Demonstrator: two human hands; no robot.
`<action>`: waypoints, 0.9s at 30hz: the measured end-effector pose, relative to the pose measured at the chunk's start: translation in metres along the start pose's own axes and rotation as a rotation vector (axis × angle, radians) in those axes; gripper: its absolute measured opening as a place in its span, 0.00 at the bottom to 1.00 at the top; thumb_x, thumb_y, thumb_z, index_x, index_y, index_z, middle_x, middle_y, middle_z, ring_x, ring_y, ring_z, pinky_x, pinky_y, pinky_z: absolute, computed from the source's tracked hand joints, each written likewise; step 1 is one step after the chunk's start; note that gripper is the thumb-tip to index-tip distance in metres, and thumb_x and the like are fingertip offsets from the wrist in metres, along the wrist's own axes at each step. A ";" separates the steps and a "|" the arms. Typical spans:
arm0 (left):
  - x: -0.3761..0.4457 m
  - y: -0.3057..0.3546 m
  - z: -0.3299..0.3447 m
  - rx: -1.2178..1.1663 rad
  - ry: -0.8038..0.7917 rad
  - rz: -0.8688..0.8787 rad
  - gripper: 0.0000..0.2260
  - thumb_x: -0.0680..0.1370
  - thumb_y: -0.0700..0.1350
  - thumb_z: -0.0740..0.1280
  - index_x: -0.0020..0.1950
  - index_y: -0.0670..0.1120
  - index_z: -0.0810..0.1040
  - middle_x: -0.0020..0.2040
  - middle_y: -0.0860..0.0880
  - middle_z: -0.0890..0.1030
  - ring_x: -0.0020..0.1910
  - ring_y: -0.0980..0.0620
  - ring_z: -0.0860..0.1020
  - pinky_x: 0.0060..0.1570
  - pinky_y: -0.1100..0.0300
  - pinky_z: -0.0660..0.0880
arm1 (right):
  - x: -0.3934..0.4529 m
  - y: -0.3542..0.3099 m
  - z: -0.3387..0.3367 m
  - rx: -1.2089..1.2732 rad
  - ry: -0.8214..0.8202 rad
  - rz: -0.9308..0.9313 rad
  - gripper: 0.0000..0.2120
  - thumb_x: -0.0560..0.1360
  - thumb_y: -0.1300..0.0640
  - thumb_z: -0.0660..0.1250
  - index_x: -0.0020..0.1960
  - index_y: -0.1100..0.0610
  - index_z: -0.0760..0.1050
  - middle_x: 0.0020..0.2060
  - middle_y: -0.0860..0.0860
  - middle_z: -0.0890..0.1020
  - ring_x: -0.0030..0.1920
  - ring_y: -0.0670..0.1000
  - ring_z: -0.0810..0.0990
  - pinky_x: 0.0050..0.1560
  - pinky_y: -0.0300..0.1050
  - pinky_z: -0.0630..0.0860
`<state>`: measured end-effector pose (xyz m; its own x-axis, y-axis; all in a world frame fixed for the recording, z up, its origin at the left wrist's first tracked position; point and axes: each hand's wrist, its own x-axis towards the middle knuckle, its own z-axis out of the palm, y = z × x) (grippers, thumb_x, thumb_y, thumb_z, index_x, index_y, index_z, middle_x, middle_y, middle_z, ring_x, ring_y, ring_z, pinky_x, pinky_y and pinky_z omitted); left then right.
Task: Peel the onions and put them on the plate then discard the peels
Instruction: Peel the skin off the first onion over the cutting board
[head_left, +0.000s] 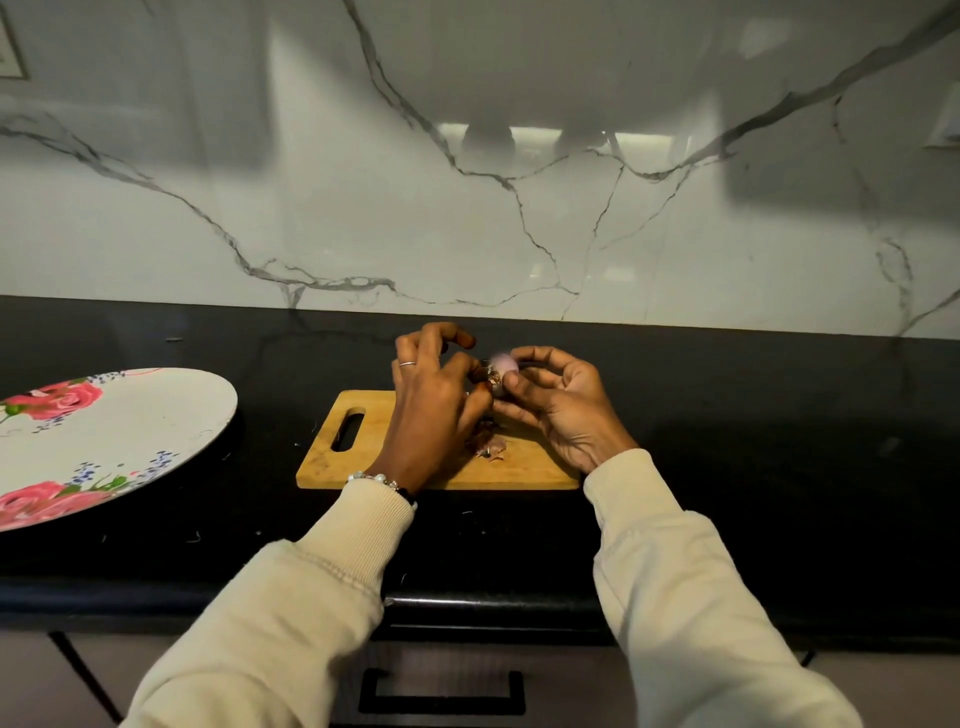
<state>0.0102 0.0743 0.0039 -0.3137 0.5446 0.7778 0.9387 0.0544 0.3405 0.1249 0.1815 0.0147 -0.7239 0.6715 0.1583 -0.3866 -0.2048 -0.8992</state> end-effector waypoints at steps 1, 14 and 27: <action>0.000 0.001 0.000 0.004 -0.012 -0.001 0.07 0.76 0.45 0.67 0.47 0.41 0.79 0.64 0.44 0.70 0.62 0.50 0.60 0.58 0.52 0.61 | 0.000 0.000 0.001 -0.012 -0.002 0.006 0.12 0.73 0.72 0.68 0.54 0.62 0.77 0.49 0.60 0.83 0.44 0.55 0.86 0.41 0.49 0.84; 0.000 0.001 -0.001 -0.002 -0.101 -0.024 0.07 0.78 0.47 0.66 0.51 0.45 0.77 0.66 0.47 0.66 0.62 0.51 0.59 0.55 0.54 0.58 | -0.001 0.000 0.003 -0.030 -0.004 0.033 0.11 0.78 0.71 0.64 0.56 0.61 0.79 0.52 0.59 0.83 0.49 0.54 0.85 0.48 0.49 0.84; 0.002 -0.010 0.001 0.080 0.025 -0.137 0.07 0.76 0.46 0.69 0.50 0.44 0.80 0.58 0.47 0.73 0.60 0.47 0.66 0.52 0.55 0.54 | 0.004 -0.006 -0.003 0.162 0.111 0.020 0.10 0.81 0.70 0.58 0.57 0.67 0.76 0.58 0.65 0.79 0.53 0.60 0.83 0.43 0.51 0.84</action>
<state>0.0006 0.0759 0.0018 -0.4419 0.5069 0.7401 0.8950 0.1937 0.4018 0.1257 0.1878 0.0192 -0.6685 0.7386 0.0868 -0.4657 -0.3248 -0.8232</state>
